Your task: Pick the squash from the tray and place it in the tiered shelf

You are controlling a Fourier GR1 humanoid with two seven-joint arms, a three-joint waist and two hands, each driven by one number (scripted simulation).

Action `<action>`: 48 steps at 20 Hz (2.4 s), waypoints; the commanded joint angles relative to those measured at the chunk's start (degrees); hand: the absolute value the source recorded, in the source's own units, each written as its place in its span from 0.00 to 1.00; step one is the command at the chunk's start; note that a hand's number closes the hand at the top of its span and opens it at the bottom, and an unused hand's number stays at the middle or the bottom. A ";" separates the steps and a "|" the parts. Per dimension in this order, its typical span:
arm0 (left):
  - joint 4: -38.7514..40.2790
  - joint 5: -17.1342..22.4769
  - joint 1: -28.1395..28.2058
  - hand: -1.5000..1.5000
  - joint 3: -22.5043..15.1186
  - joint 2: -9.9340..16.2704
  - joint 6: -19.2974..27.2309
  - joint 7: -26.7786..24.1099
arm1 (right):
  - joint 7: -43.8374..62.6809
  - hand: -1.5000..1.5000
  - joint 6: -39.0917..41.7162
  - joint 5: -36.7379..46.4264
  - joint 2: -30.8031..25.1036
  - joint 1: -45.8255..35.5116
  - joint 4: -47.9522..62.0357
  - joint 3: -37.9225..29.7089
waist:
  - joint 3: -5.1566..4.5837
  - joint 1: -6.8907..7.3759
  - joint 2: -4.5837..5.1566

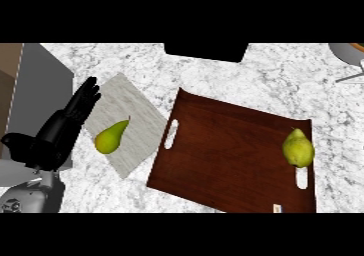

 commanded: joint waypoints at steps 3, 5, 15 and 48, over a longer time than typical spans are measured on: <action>0.31 0.26 -0.60 0.50 0.10 -0.13 -0.12 -0.25 | 6.06 1.00 -17.42 -0.03 0.16 -4.07 -2.92 -4.70 | 0.24 0.50 0.20; 1.11 0.59 -1.31 0.50 0.60 0.14 -0.36 -0.35 | 4.99 1.00 -20.32 0.61 0.53 -4.65 -2.10 -6.32 | 0.14 0.11 0.27; 1.37 -0.83 -0.84 0.50 0.52 0.09 0.85 0.48 | 7.71 1.00 17.29 20.08 -9.27 -2.77 18.91 -5.09 | -0.32 -1.59 -0.71; 1.10 -1.21 1.35 0.50 1.37 -0.87 1.98 -0.80 | 6.91 1.00 17.66 17.73 -11.32 -7.38 32.17 -13.06 | 0.04 -3.80 -1.50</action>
